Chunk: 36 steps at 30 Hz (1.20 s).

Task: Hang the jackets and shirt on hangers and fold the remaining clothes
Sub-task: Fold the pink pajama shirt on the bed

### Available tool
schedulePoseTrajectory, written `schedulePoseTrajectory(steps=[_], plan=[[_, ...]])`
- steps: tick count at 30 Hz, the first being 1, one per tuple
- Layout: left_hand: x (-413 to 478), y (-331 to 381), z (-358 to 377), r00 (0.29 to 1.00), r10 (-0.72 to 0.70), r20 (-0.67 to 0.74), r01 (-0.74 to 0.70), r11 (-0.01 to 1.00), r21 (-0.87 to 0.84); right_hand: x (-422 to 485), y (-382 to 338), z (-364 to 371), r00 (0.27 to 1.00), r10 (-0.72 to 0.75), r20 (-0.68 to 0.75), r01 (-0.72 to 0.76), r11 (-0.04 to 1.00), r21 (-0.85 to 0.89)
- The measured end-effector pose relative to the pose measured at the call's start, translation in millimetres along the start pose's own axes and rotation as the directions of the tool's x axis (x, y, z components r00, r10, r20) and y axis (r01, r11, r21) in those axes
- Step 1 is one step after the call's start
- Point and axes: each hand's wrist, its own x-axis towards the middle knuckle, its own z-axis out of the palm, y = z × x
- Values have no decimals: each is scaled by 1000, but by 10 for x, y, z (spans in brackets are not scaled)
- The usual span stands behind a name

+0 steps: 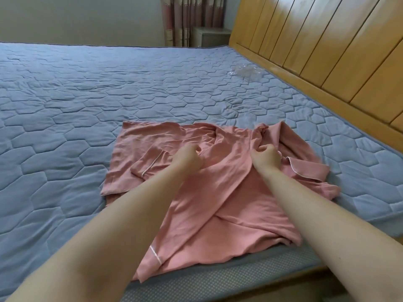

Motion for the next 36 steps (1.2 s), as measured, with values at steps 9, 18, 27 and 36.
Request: schedulePoseTrajectory(steps=[9, 18, 27, 36], plan=[[921, 454, 391, 998, -60, 11, 60, 933, -354, 910, -132, 309, 997, 68, 48, -65, 996, -53], [1593, 657, 407, 949, -301, 96, 299, 756, -582, 1718, -168, 319, 881, 338, 331, -459, 780, 425], [1911, 749, 473, 926, -377, -9, 271, 683, -678, 2180, -101, 302, 878, 253, 406, -475, 556, 681], [1671, 787, 695, 974, 151, -170, -166, 983, -76, 2089, 5, 351, 983, 119, 143, -136, 984, 118]])
